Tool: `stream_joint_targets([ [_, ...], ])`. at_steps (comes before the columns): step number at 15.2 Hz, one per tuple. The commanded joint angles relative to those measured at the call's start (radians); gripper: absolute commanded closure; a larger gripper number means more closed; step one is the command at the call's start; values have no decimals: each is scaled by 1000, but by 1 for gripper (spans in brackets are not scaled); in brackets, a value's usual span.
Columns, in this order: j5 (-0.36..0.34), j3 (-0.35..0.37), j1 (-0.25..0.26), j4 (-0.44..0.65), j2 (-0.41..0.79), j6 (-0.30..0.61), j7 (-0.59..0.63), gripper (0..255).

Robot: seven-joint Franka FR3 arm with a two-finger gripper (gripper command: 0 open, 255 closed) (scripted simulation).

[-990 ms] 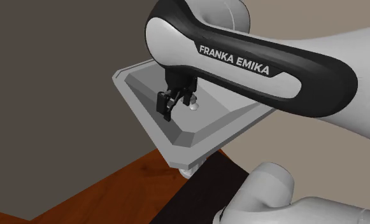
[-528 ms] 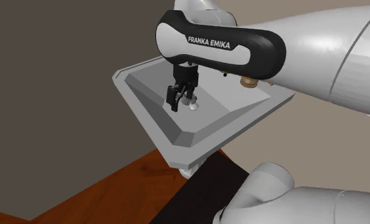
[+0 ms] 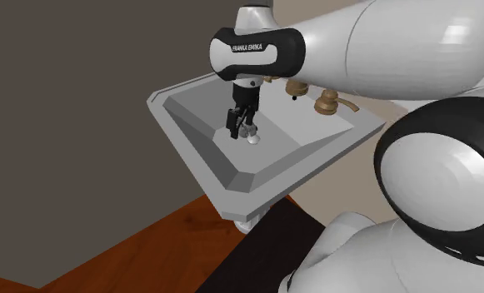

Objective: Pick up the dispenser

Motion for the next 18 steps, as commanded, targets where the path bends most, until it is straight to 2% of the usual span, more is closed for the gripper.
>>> stream_joint_targets([
  [1, 32, -42, 3, 49, 95, 26, -78, 0],
  [5, 120, -93, -3, 155, 276, 50, -219, 0],
  [8, 198, -109, -28, 251, 418, 50, -322, 0],
  [13, 315, -93, -107, 445, 654, 20, -460, 0],
  [18, 395, -47, -211, 686, 884, -40, -545, 0],
])
